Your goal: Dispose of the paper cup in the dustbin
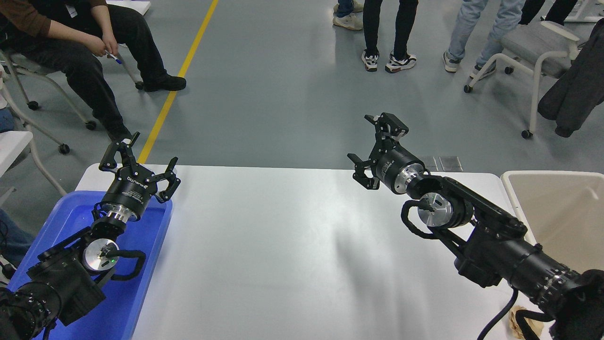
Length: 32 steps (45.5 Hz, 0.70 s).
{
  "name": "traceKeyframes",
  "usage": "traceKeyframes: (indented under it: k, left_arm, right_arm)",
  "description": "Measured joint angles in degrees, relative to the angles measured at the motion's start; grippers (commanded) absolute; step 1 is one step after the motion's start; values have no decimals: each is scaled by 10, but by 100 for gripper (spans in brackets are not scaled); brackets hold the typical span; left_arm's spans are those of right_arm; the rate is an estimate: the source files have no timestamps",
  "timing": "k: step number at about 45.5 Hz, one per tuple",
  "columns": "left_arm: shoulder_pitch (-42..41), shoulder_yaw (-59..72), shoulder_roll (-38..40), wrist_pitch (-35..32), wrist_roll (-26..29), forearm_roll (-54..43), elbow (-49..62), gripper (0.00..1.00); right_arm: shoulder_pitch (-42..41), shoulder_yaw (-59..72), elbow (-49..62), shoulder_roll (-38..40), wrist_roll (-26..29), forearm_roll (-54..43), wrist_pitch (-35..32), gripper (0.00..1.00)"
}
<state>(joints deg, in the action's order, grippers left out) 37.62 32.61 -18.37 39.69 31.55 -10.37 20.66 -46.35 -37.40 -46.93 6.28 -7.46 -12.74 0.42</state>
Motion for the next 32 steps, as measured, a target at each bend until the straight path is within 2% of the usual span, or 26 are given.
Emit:
traceKeyframes:
  k: [15,32]
  left_arm:
    - [0,0,0,0,0,0,0,100]
    - [0,0,0,0,0,0,0,100]
  right_arm:
    - [21,-61,18,-20,-2,-1,-14,100]
    - [53,-139,71,-25,-2,97,-40,100]
